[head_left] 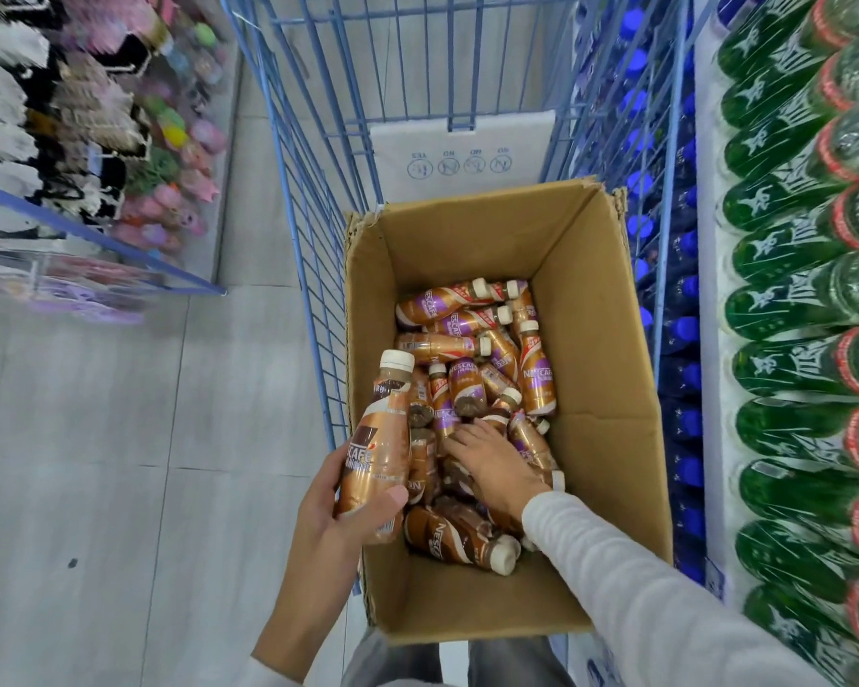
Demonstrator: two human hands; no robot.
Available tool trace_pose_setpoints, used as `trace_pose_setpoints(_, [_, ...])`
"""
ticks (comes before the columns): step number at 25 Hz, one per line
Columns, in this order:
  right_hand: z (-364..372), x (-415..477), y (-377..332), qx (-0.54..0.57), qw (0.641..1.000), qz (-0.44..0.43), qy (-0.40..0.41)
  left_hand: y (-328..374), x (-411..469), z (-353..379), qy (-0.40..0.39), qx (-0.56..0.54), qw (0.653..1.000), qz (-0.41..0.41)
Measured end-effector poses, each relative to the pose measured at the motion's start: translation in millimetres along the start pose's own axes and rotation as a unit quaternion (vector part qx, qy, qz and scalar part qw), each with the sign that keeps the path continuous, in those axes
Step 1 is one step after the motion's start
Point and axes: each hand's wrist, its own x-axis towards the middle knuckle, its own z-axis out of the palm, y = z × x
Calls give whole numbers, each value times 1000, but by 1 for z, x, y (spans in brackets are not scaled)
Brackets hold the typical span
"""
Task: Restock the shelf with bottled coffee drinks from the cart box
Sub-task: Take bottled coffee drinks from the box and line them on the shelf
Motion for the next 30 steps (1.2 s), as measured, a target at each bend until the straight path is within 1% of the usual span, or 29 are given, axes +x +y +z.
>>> trace_pose_setpoints(1, [1, -2, -2, 62, 997, 37, 11, 1, 0, 0, 0, -3, 1000, -1])
trace_pose_setpoints(2, [2, -4, -5, 139, 986, 84, 30, 1, 1, 0, 0, -3, 1000, -3])
trace_pose_setpoints(3, [1, -5, -8, 218, 963, 149, 49, 1, 1, -1, -1, -2, 1000, -5])
trace_pose_setpoints(5, [1, -3, -15, 337, 893, 275, 114, 2, 1, 0, -1, 4, 1000, -10])
trace_pose_setpoints(7, [-5, 5, -20, 334, 843, 378, 189, 3, 2, 0, 0, 3, 1000, -15])
trace_pose_setpoints(8, [-7, 9, -21, 340, 811, 425, 215, 3, 2, 0, -3, 4, 1000, -15])
trace_pose_setpoints(9, [-9, 12, -22, 362, 771, 474, 224, 3, 2, 1, -5, 6, 1000, -14])
trace_pose_setpoints(10, [-13, 13, -23, 414, 712, 529, 204, 2, 2, 1, -4, 5, 1000, -15])
trace_pose_setpoints(11, [-16, 15, -23, 479, 644, 571, 174, 2, 3, 1, 1, 3, 1000, -16])
trace_pose_setpoints(12, [-14, 17, -22, 535, 589, 585, 155, 1, 3, 2, 5, 3, 1000, -15])
trace_pose_setpoints(13, [-12, 17, -24, 567, 557, 589, 145, 1, 2, 2, 7, 7, 1000, -13])
trace_pose_setpoints(14, [-10, 18, -25, 571, 558, 588, 133, 1, 3, 2, 8, 12, 1000, -12])
trace_pose_setpoints(16, [-8, 16, -26, 571, 576, 569, 136, 0, 5, 1, 9, 18, 1000, -9])
trace_pose_setpoints(17, [-7, 13, -25, 580, 574, 561, 140, 0, 6, 1, 10, 18, 1000, -9])
trace_pose_setpoints(18, [-6, 10, -22, 599, 562, 551, 149, -2, 6, 0, 12, 19, 1000, -9])
trace_pose_setpoints(20, [-13, -2, -24, 662, 519, 517, 161, 1, 5, 0, 10, 19, 1000, -10])
trace_pose_setpoints(23, [-25, -22, -35, 762, 444, 450, 136, 8, 0, 1, -4, -3, 1000, -7])
trace_pose_setpoints(24, [-28, -33, -40, 790, 426, 420, 135, 12, -3, 1, -15, -8, 1000, -5])
trace_pose_setpoints(25, [-36, -47, -47, 812, 415, 385, 139, 17, -5, 2, -28, -9, 1000, -7])
trace_pose_setpoints(26, [-46, -63, -55, 826, 417, 349, 151, 23, -7, 4, -42, -9, 999, -9])
trace_pose_setpoints(28, [-66, -98, -75, 830, 431, 296, 194, 38, -14, 10, -74, -10, 997, 1])
trace_pose_setpoints(30, [-81, -137, -91, 825, 433, 262, 253, 57, -30, 24, -131, -2, 991, 26])
